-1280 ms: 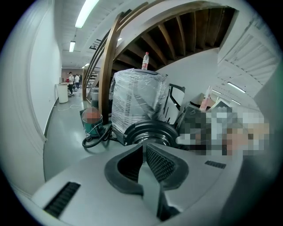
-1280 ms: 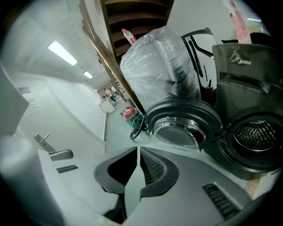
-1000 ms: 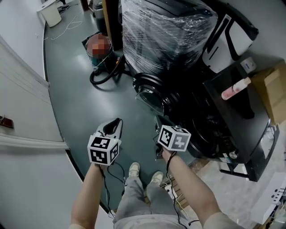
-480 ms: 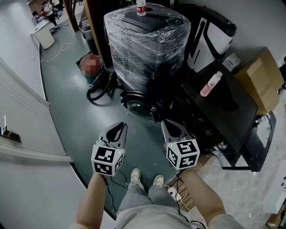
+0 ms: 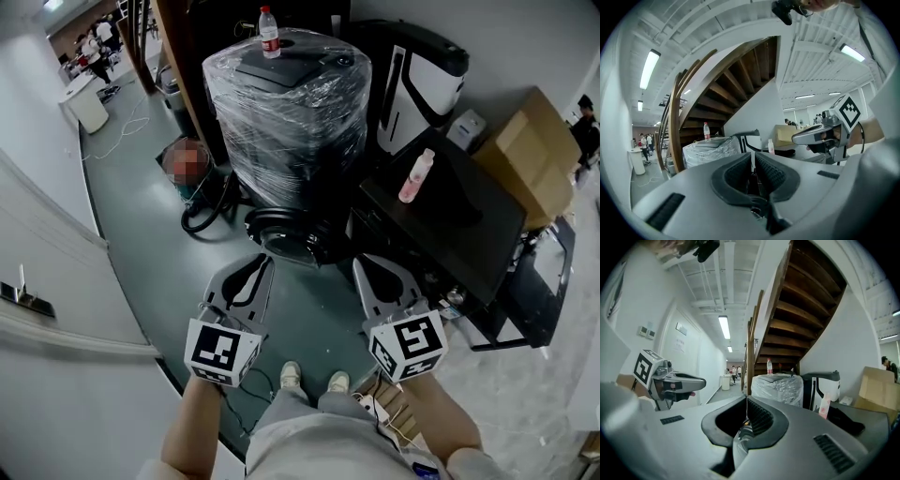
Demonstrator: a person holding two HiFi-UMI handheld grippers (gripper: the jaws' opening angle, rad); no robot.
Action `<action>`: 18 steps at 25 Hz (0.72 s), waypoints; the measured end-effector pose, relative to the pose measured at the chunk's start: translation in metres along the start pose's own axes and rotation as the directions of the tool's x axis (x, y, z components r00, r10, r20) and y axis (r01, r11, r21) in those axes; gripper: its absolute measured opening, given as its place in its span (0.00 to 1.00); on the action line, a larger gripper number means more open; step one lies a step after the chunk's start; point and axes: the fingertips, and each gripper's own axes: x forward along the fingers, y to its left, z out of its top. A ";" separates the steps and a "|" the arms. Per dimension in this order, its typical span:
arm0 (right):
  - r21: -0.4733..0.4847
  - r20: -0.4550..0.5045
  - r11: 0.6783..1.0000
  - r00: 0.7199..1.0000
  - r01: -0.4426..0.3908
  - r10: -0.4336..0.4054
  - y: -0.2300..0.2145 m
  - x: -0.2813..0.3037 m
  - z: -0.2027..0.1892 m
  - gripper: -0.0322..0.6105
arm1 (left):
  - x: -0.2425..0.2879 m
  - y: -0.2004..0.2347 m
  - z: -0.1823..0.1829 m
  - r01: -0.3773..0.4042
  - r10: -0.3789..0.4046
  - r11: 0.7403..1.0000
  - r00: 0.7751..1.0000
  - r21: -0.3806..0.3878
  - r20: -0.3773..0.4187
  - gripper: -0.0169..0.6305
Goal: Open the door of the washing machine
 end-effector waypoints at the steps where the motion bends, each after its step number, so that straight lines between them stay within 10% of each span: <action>1: -0.008 0.018 1.000 1.000 0.004 -0.003 0.000 -0.007 0.008 0.10 | -0.002 -0.005 0.009 0.011 -0.012 1.000 1.000 0.014 0.016 0.09; 18: -0.116 0.124 0.992 0.992 0.046 -0.031 0.009 -0.097 0.058 0.09 | -0.038 -0.044 0.092 -0.013 -0.003 0.997 0.982 0.080 0.188 0.09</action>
